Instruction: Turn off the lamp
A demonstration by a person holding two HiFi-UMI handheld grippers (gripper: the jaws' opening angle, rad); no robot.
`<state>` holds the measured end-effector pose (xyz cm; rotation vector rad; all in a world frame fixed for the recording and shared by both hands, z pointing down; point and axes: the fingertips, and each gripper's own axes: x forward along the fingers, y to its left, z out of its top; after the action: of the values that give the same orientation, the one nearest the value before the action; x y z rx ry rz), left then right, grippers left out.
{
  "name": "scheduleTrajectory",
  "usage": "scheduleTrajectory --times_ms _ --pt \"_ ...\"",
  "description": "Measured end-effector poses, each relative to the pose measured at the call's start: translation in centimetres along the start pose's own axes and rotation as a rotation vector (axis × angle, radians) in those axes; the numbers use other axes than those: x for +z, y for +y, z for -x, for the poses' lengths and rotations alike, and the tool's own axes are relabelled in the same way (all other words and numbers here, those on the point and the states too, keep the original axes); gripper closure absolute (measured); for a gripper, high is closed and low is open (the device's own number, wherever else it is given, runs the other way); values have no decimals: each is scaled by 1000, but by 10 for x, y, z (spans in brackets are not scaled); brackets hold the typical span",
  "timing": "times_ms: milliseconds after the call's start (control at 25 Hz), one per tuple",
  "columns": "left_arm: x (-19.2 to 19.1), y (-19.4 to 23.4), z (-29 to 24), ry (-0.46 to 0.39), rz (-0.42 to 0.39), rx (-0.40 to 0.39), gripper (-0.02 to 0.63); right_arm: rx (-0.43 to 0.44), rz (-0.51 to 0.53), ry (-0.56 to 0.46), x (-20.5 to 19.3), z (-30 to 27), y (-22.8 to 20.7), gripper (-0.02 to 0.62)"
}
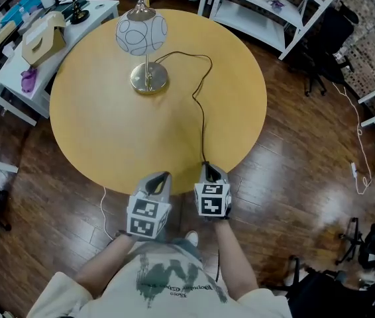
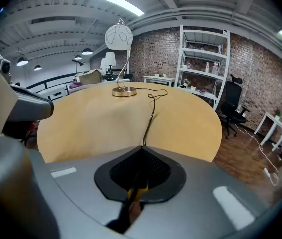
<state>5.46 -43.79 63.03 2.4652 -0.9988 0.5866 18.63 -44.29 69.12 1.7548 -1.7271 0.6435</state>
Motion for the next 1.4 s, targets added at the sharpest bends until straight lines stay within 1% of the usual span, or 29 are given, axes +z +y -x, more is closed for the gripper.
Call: scheduleTrajectory --times_ms 80,240,400,480,600,720,960,1240,1400 --pt "0 2 -1 -2 5 7 606 -1 7 4 1 -2 1 595" --pt "4 6 2 -12 20 27 606 8 -15 -23 -1 -3 -2 595" --pt "13 6 13 -46 46 64 606 32 -9 -23 -1 -3 -3 595" --pt "14 5 21 -63 62 85 606 53 0 -19 -2 -3 -3 595" --pt "14 4 36 -83 76 126 606 97 -35 -31 1 3 -3 595" --pt "12 2 51 -100 91 167 606 123 -43 -90 8 25 1 595" --pt "11 -11 77 -131 118 229 606 234 -17 -193 19 76 29 595" --pt "6 -45 106 -179 130 275 606 352 16 -310 25 142 50 595" --pt "1 -70 124 -209 136 291 606 414 10 -374 25 181 58 595"
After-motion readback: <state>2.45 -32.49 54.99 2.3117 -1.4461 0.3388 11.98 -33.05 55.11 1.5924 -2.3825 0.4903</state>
